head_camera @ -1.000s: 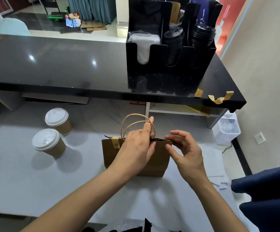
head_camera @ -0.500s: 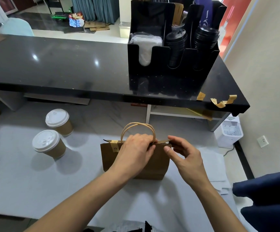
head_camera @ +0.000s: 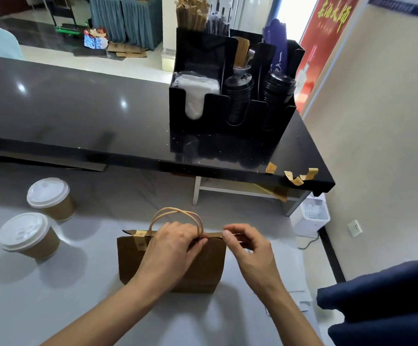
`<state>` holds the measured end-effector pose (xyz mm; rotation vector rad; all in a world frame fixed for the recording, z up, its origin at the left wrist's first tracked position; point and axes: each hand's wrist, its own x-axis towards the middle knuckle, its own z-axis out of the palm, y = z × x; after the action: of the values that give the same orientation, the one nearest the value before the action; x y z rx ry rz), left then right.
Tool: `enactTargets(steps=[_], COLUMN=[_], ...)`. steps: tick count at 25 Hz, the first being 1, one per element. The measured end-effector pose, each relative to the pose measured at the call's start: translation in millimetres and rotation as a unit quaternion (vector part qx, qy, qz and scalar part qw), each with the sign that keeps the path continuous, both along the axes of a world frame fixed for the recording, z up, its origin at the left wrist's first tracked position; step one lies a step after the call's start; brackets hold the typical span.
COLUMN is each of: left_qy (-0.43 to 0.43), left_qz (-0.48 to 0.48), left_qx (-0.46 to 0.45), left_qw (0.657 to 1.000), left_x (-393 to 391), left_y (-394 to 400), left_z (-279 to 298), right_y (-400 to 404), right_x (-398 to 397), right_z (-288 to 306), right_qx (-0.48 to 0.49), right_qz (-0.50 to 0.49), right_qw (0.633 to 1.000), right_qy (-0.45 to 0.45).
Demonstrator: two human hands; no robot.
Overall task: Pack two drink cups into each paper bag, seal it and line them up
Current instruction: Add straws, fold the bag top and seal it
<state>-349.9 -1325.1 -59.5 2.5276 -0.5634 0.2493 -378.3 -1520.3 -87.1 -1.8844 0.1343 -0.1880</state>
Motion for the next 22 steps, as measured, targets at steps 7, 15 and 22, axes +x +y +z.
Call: enactTargets(steps=[7, 15, 22], left_qy=[0.022, 0.021, 0.017], left_qz=[-0.002, -0.013, -0.017], left_qx=[-0.008, -0.014, -0.017], left_qw=[1.000, 1.000, 1.000], left_x=[0, -2, -2], left_y=[2, 6, 5], left_z=[-3, -4, -2], right_y=[-48, -68, -76], right_x=[69, 122, 129], right_z=[51, 58, 53], right_qx=[-0.032, -0.207, -0.214], right_qz=[-0.219, -0.252, -0.265], right_qw=[0.974, 0.945, 0.940], right_qy=[-0.042, 0.014, -0.022])
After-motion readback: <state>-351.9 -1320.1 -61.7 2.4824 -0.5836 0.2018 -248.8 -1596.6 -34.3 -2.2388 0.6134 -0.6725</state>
